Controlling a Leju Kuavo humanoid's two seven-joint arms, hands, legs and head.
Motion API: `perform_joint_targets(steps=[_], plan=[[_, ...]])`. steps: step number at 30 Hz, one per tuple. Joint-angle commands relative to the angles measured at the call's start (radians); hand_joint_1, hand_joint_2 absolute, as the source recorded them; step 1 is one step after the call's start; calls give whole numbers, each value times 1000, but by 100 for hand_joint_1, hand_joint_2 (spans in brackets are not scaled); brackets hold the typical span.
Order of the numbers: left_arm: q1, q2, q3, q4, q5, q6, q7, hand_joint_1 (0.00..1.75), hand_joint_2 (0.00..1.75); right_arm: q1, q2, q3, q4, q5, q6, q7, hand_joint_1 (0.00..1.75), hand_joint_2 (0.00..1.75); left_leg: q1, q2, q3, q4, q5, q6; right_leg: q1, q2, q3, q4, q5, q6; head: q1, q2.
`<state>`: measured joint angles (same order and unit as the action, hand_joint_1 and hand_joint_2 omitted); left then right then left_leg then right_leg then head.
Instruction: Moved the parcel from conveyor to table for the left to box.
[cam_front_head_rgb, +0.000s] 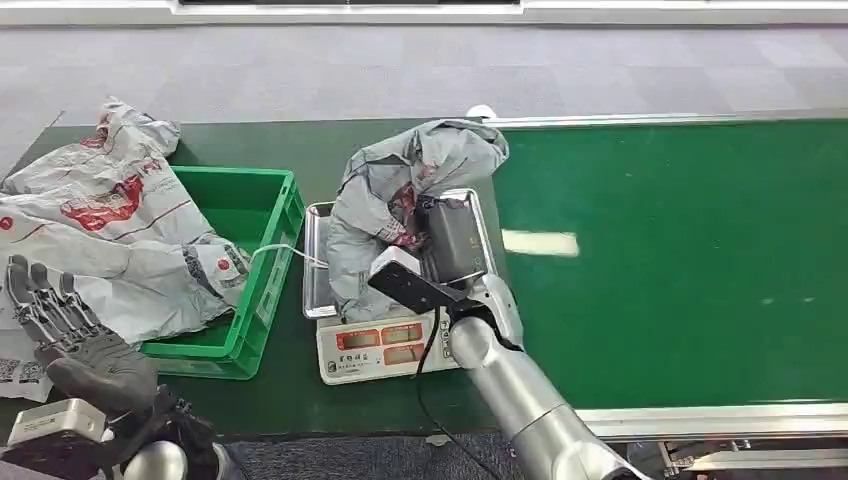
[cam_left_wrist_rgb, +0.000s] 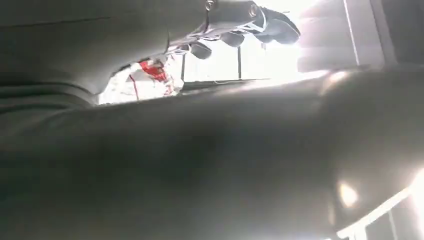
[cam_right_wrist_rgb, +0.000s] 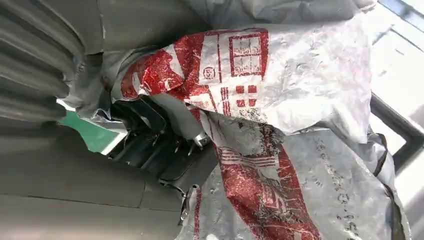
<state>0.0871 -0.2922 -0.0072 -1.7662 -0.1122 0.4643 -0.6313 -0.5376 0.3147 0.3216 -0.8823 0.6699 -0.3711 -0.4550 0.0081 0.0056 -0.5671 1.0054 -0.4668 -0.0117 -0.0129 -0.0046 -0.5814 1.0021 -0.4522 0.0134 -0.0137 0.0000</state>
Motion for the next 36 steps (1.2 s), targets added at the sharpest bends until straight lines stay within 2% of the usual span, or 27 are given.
perform_joint_targets(steps=[1, 16, 18, 19, 20, 29, 30, 36], plan=[[-46, -33, 40, 32, -9, -12, 7, 0, 0, -85, -4, 41, 174, 19, 25, 64, 175, 175, 0, -1, 0, 0, 1, 0, 0, 0, 0, -1, 1, -1, 0, 0], [-46, -33, 40, 32, -9, -12, 7, 0, 0, -87, -5, 40, 174, 19, 26, 64, 175, 175, 0, -2, -1, 0, 1, 0, 1, -1, 0, -1, 0, 0, 0, 0], [-45, -32, 39, 33, -15, -18, 12, 0, 0, -95, -4, 35, 195, 19, 62, 87, 175, 175, 0, -2, -1, -1, 1, 0, 1, -1, 0, -1, 1, -1, 0, 0], [-44, -28, 33, 37, -23, -20, 17, 0, 0, -113, -5, 30, 247, 32, 118, 164, 175, 175, 0, -1, -1, 0, 1, 0, 1, -1, 0, -1, 1, -1, 0, 0], [-44, -27, 30, 39, -26, -20, 19, 0, 0, -117, -5, 25, 261, 28, 140, 168, 175, 175, 0, -1, -1, 0, 0, 0, 0, -1, 0, 0, 0, 0, 0, 0], [-54, 9, -4, 56, -34, 0, 49, 0, 0, -132, -29, -5, 330, 99, 149, 318, 175, 175, 0, -3, -1, -1, 1, 0, 0, -3, 0, -1, 0, 0, 0, 0], [-61, 30, -21, 67, -49, -13, 53, 0, 0, -136, -33, -6, 340, 126, 113, 383, 0, 175, 0, -4, -1, -1, 2, 1, 0, -3, 0, -2, 1, -1, 0, 0], [-76, 56, -48, 90, -67, 21, 30, 0, 0, -122, -40, -30, 304, 165, 124, 393, 0, 175, 0, -5, -1, -1, 2, 0, 0, -4, 0, -2, 0, -1, 0, 0]])
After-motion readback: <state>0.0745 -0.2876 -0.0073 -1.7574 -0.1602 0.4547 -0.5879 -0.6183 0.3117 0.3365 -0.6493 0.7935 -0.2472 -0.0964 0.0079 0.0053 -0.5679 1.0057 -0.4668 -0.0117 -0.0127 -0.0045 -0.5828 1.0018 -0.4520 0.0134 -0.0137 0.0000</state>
